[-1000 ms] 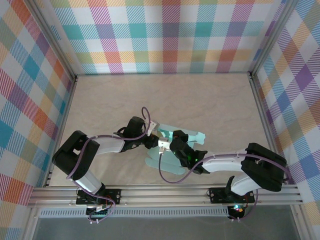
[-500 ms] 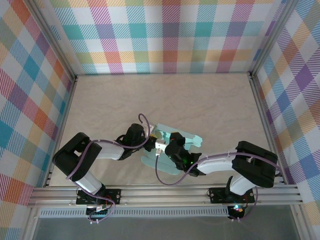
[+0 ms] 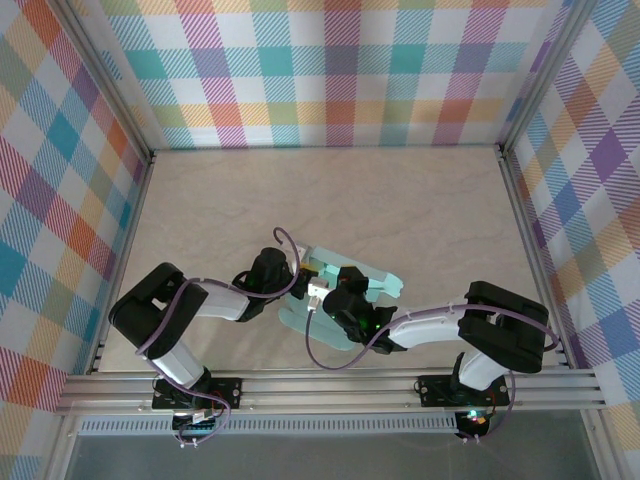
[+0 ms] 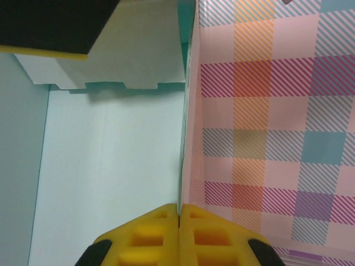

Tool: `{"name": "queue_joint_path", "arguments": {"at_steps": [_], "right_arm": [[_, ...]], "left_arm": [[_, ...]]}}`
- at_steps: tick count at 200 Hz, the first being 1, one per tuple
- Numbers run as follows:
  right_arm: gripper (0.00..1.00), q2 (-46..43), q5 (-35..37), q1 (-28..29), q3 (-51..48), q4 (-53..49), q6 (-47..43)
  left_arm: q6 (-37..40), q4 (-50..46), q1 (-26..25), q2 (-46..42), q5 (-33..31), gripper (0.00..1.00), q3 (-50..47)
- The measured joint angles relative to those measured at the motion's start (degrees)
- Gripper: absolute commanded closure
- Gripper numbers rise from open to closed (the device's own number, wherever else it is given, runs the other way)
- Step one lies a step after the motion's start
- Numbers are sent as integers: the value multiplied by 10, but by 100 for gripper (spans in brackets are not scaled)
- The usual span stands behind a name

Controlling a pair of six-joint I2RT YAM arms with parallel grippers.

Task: Fold the paper box

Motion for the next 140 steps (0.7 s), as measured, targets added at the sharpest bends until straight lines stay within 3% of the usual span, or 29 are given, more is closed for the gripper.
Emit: {"name": "queue_joint_path", "arguments": {"at_steps": [112, 140], "right_arm": [[100, 39, 58, 24, 25, -12, 33], [100, 52, 69, 24, 26, -2, 32]], "left_arm": [[-36, 54, -15, 26, -49, 78, 0], [-36, 57, -17, 26, -59, 85, 0]]}}
